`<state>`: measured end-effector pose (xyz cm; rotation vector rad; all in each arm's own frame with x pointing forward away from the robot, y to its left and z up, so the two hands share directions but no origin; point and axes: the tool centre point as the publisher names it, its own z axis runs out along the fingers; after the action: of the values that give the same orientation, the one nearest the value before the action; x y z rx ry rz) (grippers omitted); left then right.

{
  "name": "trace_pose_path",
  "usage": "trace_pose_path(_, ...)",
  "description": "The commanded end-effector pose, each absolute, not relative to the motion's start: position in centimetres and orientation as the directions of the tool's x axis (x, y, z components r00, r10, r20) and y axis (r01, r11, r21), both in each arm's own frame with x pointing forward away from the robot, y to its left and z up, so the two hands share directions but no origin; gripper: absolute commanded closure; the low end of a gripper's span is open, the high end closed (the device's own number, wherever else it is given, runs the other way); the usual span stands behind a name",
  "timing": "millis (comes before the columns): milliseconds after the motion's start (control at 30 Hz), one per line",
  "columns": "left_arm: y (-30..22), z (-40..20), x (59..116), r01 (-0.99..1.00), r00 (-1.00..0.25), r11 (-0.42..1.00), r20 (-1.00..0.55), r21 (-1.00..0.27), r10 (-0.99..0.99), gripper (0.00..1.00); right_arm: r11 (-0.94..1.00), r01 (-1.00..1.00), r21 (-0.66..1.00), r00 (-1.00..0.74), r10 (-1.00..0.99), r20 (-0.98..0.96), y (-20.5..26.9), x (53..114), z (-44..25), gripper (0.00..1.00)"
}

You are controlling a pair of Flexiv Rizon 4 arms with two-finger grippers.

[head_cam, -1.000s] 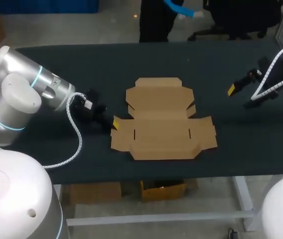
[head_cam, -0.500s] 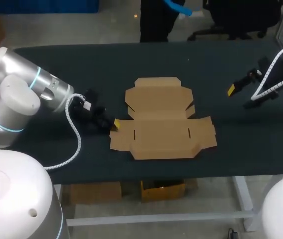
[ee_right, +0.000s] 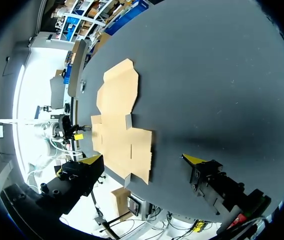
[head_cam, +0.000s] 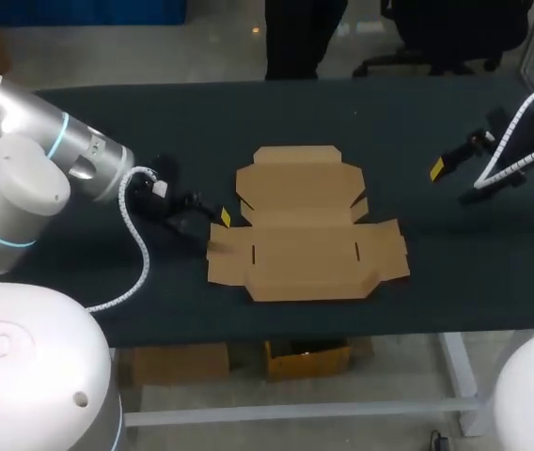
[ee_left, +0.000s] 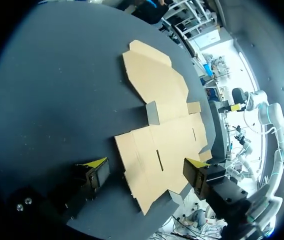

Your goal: Assemble the packaging by folding the flat box into shape, placing the metal phone stand inside, and closing the box properly

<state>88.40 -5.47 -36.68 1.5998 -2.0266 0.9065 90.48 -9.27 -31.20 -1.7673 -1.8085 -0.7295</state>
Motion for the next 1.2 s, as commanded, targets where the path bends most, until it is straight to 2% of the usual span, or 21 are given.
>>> trace_pose_path(33,-4.8,-35.2,88.0,-0.96,-0.264,0.128,0.649,-0.25,-0.714,0.0,0.012,1.0,0.028,-0.028,0.725,0.688,-9.3,90.5,-31.4,0.0)
trace_pose_path(467,-3.0,-32.3,89.6,-0.937,-0.329,0.183,0.586,-0.296,-0.74,0.0,-0.018,1.0,0.024,-0.003,0.725,0.688,-9.4,91.4,-31.3,0.0)
trace_pose_path(1200,-2.8,-32.1,89.9,-0.94,-0.32,0.175,0.575,-0.294,-0.752,0.0,-0.018,1.0,0.024,-0.003,0.725,0.688,-9.4,91.4,-31.3,0.0)
